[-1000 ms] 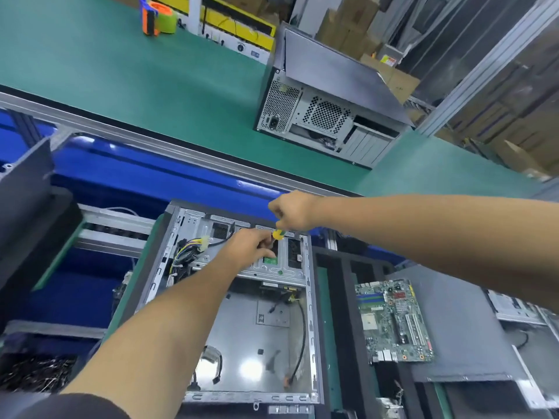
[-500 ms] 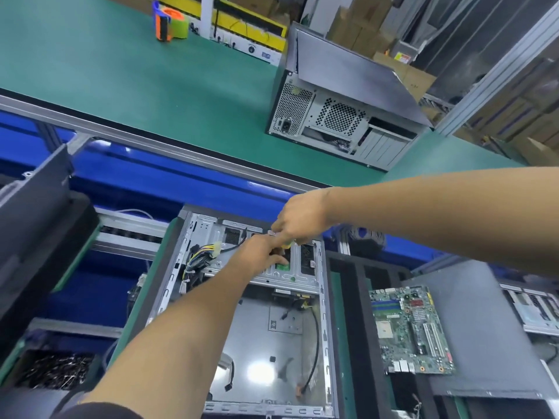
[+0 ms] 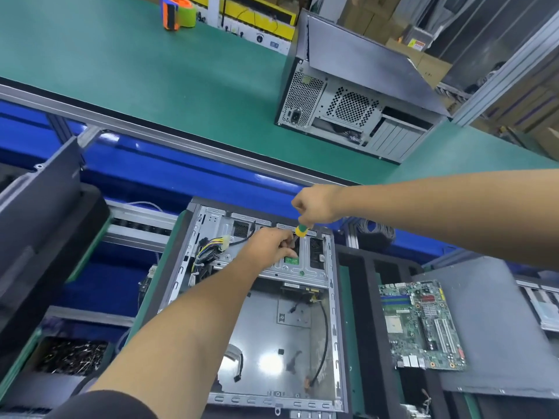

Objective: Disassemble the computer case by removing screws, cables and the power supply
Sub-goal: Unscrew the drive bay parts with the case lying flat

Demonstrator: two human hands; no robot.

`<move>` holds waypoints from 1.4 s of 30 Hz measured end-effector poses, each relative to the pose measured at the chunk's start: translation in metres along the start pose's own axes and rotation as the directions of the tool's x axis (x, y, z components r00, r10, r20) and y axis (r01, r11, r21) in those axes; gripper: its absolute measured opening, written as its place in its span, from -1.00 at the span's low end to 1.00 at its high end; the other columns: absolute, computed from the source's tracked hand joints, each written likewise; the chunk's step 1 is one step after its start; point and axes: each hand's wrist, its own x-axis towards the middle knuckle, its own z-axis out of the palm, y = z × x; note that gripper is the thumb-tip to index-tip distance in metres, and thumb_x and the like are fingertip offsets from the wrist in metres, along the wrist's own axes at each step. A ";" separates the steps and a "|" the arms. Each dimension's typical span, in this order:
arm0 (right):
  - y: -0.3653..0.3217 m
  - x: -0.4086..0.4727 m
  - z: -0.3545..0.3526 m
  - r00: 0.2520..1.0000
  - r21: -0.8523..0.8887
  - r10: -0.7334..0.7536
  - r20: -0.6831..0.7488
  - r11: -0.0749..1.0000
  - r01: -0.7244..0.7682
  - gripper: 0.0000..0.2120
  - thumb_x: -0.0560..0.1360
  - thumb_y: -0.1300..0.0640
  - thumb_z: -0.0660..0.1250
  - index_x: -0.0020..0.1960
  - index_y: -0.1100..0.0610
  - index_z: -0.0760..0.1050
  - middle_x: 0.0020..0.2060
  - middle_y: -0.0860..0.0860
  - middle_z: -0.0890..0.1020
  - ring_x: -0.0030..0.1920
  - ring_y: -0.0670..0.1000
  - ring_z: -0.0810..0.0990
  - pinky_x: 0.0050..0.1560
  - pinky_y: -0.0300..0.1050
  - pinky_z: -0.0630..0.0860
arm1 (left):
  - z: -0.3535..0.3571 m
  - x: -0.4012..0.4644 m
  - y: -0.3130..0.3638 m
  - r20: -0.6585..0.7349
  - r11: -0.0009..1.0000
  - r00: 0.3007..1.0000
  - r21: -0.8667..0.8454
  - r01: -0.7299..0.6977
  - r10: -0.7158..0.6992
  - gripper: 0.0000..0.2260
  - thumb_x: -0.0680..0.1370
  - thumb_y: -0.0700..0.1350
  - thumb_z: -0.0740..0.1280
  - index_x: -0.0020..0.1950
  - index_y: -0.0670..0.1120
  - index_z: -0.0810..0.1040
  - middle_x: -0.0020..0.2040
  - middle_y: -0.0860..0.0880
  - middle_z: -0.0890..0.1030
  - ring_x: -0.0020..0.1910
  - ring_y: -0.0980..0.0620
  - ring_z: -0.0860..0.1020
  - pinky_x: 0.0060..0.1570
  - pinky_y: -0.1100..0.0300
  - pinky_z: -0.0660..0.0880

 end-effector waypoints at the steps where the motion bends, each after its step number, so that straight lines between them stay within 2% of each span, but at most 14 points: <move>1: 0.003 -0.001 0.000 0.997 -0.090 -0.072 -0.022 0.993 0.070 -0.80 0.53 0.03 0.35 -0.18 0.08 0.38 -0.32 0.01 0.50 -0.29 0.07 0.40 -0.29 -0.07 0.31 | 0.000 0.000 0.000 -0.002 1.000 1.000 0.000 -0.004 0.004 -0.78 0.46 0.02 0.58 -0.07 0.00 0.58 -0.17 0.07 0.65 -0.34 0.23 0.52 -0.13 0.14 0.59; 6: 0.017 -0.005 0.010 0.905 -0.545 -0.426 -0.015 0.762 0.349 -0.86 0.63 -0.07 0.21 0.04 -0.01 0.34 -0.36 -0.03 0.53 -0.38 0.05 0.43 -0.41 -0.09 0.17 | 0.000 0.001 0.001 0.001 1.000 1.000 -0.004 0.011 -0.011 -0.76 0.43 0.07 0.59 -0.09 0.08 0.56 -0.10 0.11 0.70 -0.27 0.23 0.58 -0.12 0.17 0.57; 12: 0.018 0.000 0.005 0.758 -0.745 -0.643 0.112 0.451 0.492 -0.60 0.65 0.03 0.22 0.47 -0.05 0.31 -0.21 0.01 0.47 -0.47 -0.03 0.24 -0.40 -0.10 0.18 | 0.001 0.002 0.000 -0.012 0.999 0.999 -0.013 0.052 -0.052 -0.76 0.41 0.09 0.61 -0.04 0.05 0.65 -0.23 0.21 0.62 -0.24 0.19 0.61 -0.09 0.17 0.57; 15: 0.021 0.001 0.000 0.684 -0.787 -0.711 0.163 0.324 0.525 -0.51 0.61 0.21 0.27 0.45 -0.04 0.17 -0.14 0.07 0.52 -0.36 0.13 0.46 -0.33 0.00 0.48 | 0.001 0.001 0.000 -0.011 0.999 1.000 -0.024 0.026 -0.027 -0.73 0.42 0.07 0.60 0.01 0.00 0.66 -0.18 0.14 0.66 -0.17 0.14 0.62 -0.03 0.12 0.58; 18: 0.032 0.005 0.004 0.518 -0.816 -0.844 0.138 0.200 0.543 -0.48 0.48 0.35 0.36 0.27 0.02 0.19 -0.20 0.09 0.54 -0.36 0.15 0.50 -0.31 0.04 0.54 | -0.002 0.000 0.001 -0.024 1.000 1.000 -0.013 0.003 -0.003 -0.74 0.44 0.06 0.59 -0.02 -0.04 0.64 -0.15 0.05 0.69 -0.24 0.11 0.59 -0.05 0.08 0.58; 20: 0.034 0.003 0.007 0.604 -0.776 -0.788 0.115 0.309 0.551 -0.56 0.57 0.24 0.29 0.30 -0.01 0.14 -0.13 0.09 0.55 -0.29 0.18 0.54 -0.23 0.07 0.55 | -0.002 0.001 0.000 -0.031 1.000 0.999 0.016 -0.008 0.008 -0.74 0.46 0.07 0.57 -0.02 -0.05 0.63 -0.15 0.03 0.69 -0.20 0.05 0.60 -0.04 0.08 0.57; 22: 0.027 -0.003 0.009 0.784 -0.671 -0.620 0.026 0.571 0.473 -0.74 0.61 0.03 0.24 0.26 -0.02 0.26 -0.12 0.00 0.56 -0.24 0.15 0.55 -0.25 0.01 0.49 | -0.003 -0.001 0.003 -0.035 0.998 0.999 0.061 -0.019 0.021 -0.73 0.48 0.10 0.54 -0.01 -0.05 0.62 -0.14 0.03 0.68 -0.13 0.02 0.61 -0.03 0.09 0.55; 24: 0.015 -0.006 0.014 0.893 -0.367 -0.425 -0.149 0.862 0.349 -0.80 0.53 -0.08 0.29 0.06 0.00 0.39 -0.32 -0.07 0.58 -0.32 0.03 0.57 -0.37 -0.09 0.35 | -0.003 -0.003 0.004 -0.052 0.997 0.998 0.069 -0.028 0.032 -0.74 0.49 0.10 0.54 0.00 -0.06 0.64 -0.14 0.03 0.68 -0.13 0.02 0.61 -0.03 0.10 0.55; 25: 0.009 -0.007 0.014 0.945 -0.099 -0.267 -0.190 0.963 0.252 -0.81 0.50 -0.07 0.30 -0.02 0.03 0.40 -0.43 -0.07 0.59 -0.38 -0.02 0.60 -0.40 -0.12 0.33 | -0.003 -0.003 0.004 -0.057 0.998 0.998 0.064 -0.028 0.032 -0.74 0.49 0.09 0.54 -0.01 -0.06 0.65 -0.15 0.04 0.68 -0.15 0.03 0.62 -0.04 0.11 0.55; 27: -0.001 -0.006 0.009 0.998 0.448 0.059 -0.009 0.893 -0.049 -0.86 0.50 0.06 0.29 -0.09 0.14 0.43 -0.52 -0.01 0.61 -0.49 0.01 0.62 -0.44 -0.19 0.33 | -0.003 -0.004 0.004 -0.071 0.998 0.997 0.059 -0.031 0.035 -0.76 0.49 0.09 0.55 -0.03 -0.05 0.64 -0.18 0.07 0.67 -0.18 0.07 0.61 -0.08 0.15 0.55; 29: -0.001 -0.005 0.005 0.939 0.634 0.276 0.204 0.694 -0.342 -0.86 0.53 0.14 0.26 -0.14 0.21 0.46 -0.54 0.06 0.54 -0.58 0.00 0.44 -0.48 -0.27 0.26 | -0.003 -0.005 0.004 -0.073 0.999 0.997 0.044 -0.025 0.028 -0.76 0.48 0.08 0.55 -0.05 -0.04 0.63 -0.20 0.09 0.67 -0.18 0.08 0.60 -0.10 0.18 0.54; 32: 0.005 -0.002 0.007 0.935 0.636 0.323 0.145 0.694 -0.338 -0.86 0.55 0.20 0.28 -0.17 0.22 0.45 -0.58 0.06 0.41 -0.55 0.03 0.28 -0.49 -0.27 0.20 | -0.002 -0.003 0.006 -0.068 1.000 0.998 0.019 -0.012 0.014 -0.77 0.48 0.07 0.56 -0.06 -0.03 0.61 -0.20 0.09 0.67 -0.19 0.09 0.61 -0.13 0.23 0.51; 37: 0.001 0.005 0.005 0.988 0.393 0.145 -0.054 0.912 -0.113 -0.79 0.55 0.17 0.30 -0.25 0.15 0.44 -0.36 0.10 0.54 -0.36 0.13 0.44 -0.41 -0.13 0.37 | -0.001 -0.002 0.003 -0.059 1.000 0.998 0.009 0.008 -0.007 -0.76 0.47 0.06 0.56 -0.13 0.00 0.55 -0.20 0.08 0.68 -0.16 0.08 0.63 -0.10 0.21 0.54; 42: 0.004 0.013 0.000 0.990 0.229 -0.055 -0.132 0.970 0.084 -0.69 0.52 0.17 0.33 -0.31 0.10 0.26 -0.41 0.00 0.38 -0.33 0.07 0.30 -0.32 -0.07 0.28 | -0.001 -0.002 0.002 -0.081 1.000 0.997 0.000 0.007 -0.007 -0.74 0.47 0.08 0.56 -0.02 -0.06 0.63 -0.20 0.06 0.66 -0.16 0.07 0.60 -0.17 0.25 0.44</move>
